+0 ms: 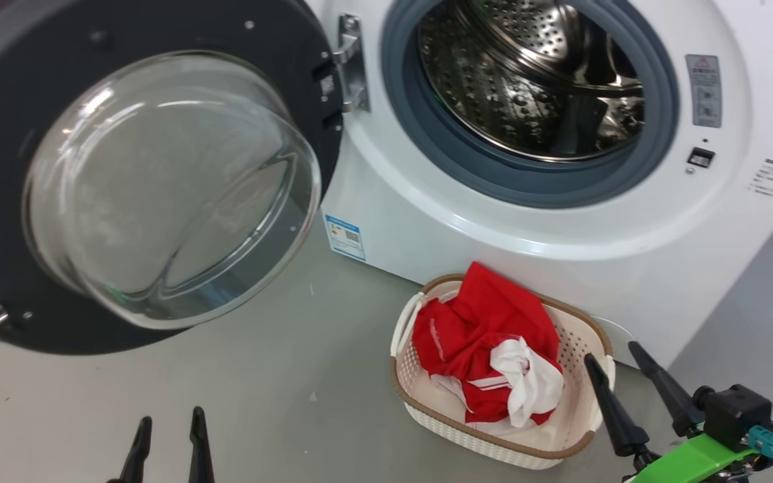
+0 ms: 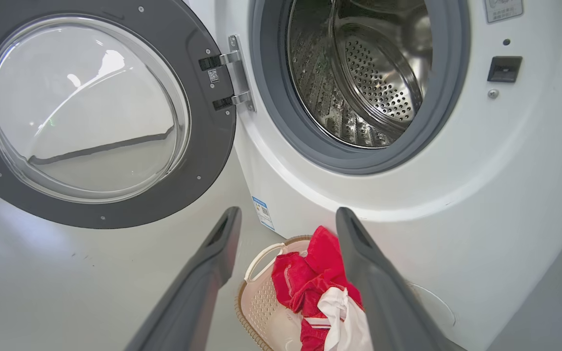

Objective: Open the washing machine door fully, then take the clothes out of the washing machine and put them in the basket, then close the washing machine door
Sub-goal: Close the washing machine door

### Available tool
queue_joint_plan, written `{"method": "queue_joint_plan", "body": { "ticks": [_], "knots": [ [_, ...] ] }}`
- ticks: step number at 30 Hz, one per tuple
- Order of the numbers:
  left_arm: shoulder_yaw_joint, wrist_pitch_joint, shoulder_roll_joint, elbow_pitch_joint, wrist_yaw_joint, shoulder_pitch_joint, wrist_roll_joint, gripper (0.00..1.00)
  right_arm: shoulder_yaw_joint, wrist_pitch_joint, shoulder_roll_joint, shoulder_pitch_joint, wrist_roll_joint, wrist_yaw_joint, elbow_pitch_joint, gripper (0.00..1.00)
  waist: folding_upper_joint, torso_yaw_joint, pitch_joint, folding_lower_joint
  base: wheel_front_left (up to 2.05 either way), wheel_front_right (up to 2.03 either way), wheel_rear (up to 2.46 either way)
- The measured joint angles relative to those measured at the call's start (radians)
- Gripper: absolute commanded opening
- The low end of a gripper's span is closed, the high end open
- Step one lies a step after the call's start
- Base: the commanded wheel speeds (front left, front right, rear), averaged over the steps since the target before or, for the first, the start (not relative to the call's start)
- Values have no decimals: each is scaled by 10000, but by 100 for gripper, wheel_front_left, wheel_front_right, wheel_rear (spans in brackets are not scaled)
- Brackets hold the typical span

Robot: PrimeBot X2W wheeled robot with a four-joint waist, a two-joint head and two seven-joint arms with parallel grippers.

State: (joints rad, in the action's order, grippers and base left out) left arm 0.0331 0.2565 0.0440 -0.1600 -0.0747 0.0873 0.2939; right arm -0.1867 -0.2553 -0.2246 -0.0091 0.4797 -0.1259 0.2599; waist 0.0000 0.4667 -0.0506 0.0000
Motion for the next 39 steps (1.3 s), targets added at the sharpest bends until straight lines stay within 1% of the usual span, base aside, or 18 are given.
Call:
{"method": "queue_joint_plan", "body": {
  "ticks": [4,7,15,20,21,22,23,24,27,29,33,36,38,39],
  "knots": [
    [0,0,4,69,-144,187,186,100,-245,0,4,-1,0,0,29,100,0,335,73,0,0,0,0],
    [0,0,6,167,-232,226,267,100,-322,-2,-33,-14,31,0,61,100,1,446,73,0,0,0,0],
    [-21,0,6,293,-311,338,357,100,-529,0,-144,-223,44,0,150,100,0,473,25,0,0,0,0],
    [-65,0,4,520,-303,353,773,100,-522,0,-165,-223,48,0,151,100,0,460,22,0,0,0,0],
    [-111,0,4,573,-288,351,897,98,-512,0,-163,-223,46,0,151,100,0,455,22,0,0,0,0],
    [-182,0,2,627,-228,349,976,47,-499,0,-161,-222,46,0,150,100,0,450,20,0,0,0,0],
    [-286,-2,2,713,-198,342,1030,20,-487,0,-153,-221,46,0,148,100,0,446,20,0,0,0,0],
    [-401,-2,2,853,-128,311,1110,0,-472,0,-146,-216,46,0,146,100,0,440,24,0,0,0,0],
    [-853,0,-4,1377,146,9,1055,0,-347,0,-59,-195,44,0,130,100,0,413,48,0,0,0,0],
    [-1373,0,-33,1816,362,-387,865,0,-265,0,6,-190,44,0,107,100,0,364,59,0,0,0,0],
    [-2669,2,-8,2610,1099,-1609,499,0,-213,0,40,-165,44,0,67,100,0,179,-4,0,0,0,0],
    [-3678,4,240,2834,1482,-2821,579,0,-209,0,50,-146,44,0,59,100,0,16,-70,0,0,0,0],
    [-4383,6,581,2742,1661,-3698,978,0,-203,0,69,-147,42,0,48,100,0,-106,-119,0,0,0,0],
    [-4707,8,844,2596,1745,-4148,1156,0,-205,0,73,-148,40,0,38,100,0,-169,-146,0,0,0,0]
  ]
}}
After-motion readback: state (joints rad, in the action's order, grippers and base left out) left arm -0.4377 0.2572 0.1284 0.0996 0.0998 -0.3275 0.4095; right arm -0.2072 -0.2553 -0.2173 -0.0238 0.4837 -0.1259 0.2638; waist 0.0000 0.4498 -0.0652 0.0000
